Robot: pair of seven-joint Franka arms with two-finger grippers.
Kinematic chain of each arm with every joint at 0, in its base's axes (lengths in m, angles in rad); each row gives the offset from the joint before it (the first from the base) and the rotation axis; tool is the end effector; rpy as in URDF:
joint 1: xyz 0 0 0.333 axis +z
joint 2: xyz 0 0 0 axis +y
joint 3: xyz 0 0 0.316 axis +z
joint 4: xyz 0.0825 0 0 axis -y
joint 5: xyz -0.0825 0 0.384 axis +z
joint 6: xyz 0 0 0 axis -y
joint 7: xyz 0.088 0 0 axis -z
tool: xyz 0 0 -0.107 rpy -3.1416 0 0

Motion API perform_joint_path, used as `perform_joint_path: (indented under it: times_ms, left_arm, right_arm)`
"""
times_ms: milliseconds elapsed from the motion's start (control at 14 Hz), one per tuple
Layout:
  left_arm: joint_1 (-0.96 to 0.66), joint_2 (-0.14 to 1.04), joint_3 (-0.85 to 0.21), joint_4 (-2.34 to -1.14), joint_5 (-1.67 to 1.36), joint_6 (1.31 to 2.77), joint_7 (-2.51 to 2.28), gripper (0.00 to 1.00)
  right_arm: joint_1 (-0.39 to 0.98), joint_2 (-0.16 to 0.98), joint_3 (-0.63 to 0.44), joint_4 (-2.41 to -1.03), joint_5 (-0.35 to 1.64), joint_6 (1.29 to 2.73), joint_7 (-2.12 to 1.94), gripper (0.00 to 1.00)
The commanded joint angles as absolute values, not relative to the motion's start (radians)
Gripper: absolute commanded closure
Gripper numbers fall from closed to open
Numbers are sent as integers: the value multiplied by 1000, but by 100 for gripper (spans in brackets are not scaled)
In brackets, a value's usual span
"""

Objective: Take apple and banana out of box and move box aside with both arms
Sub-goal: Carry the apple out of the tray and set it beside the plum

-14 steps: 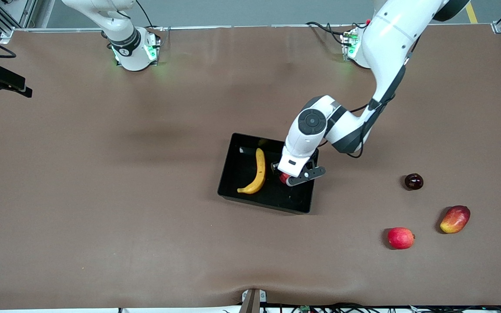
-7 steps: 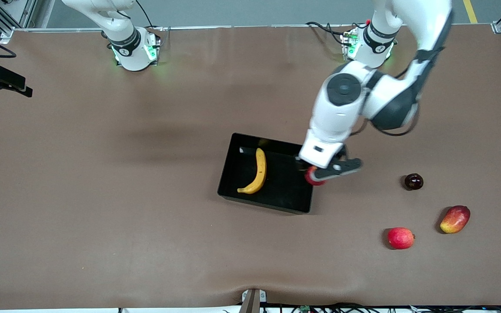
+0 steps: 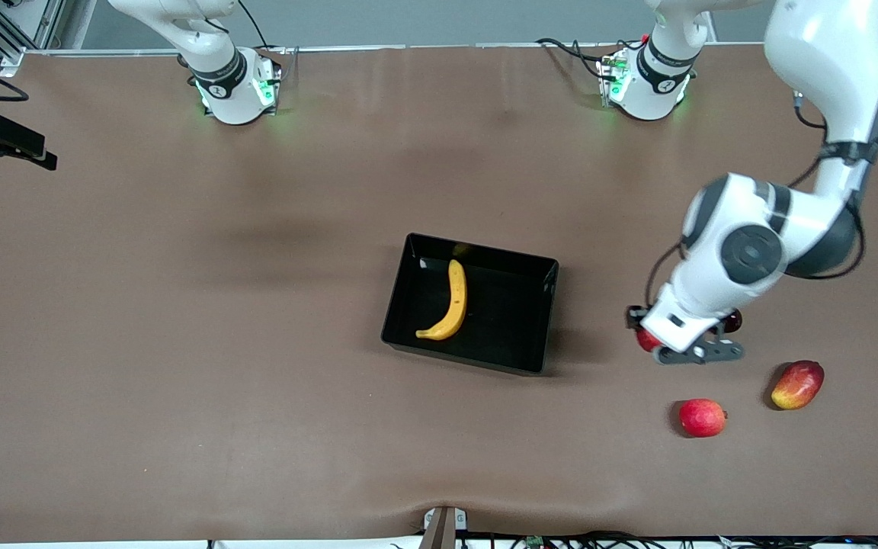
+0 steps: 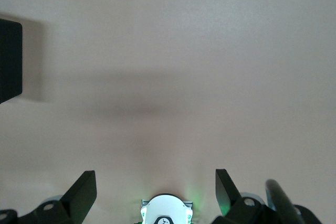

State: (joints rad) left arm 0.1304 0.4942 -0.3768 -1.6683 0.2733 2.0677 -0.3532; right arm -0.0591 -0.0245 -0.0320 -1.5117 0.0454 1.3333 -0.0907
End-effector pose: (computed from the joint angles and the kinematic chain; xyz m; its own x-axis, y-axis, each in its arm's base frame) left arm 0.6550 -0.1219 0.3305 0.9994 0.0066 -0.0331 0.0042 -0.9973 -0.0728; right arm 0.5194 -0.0420 0.6461 0.9889 0.0113 -0.1483 0.0025 -0.9982 -0.0597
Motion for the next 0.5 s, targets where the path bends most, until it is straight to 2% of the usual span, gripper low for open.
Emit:
perform_joint_path:
  times_ms: [0,429]
  left_arm:
    - [199,546,-390,-1671,290,2092,-255,100]
    - [307,679,-387,-1672,321,2235,-129,100]
  right_arm:
    - [-67,-52,-25,-1534,41,1335,-86,0]
    - [-67,-52,-25,-1534,41,1333,-86,0]
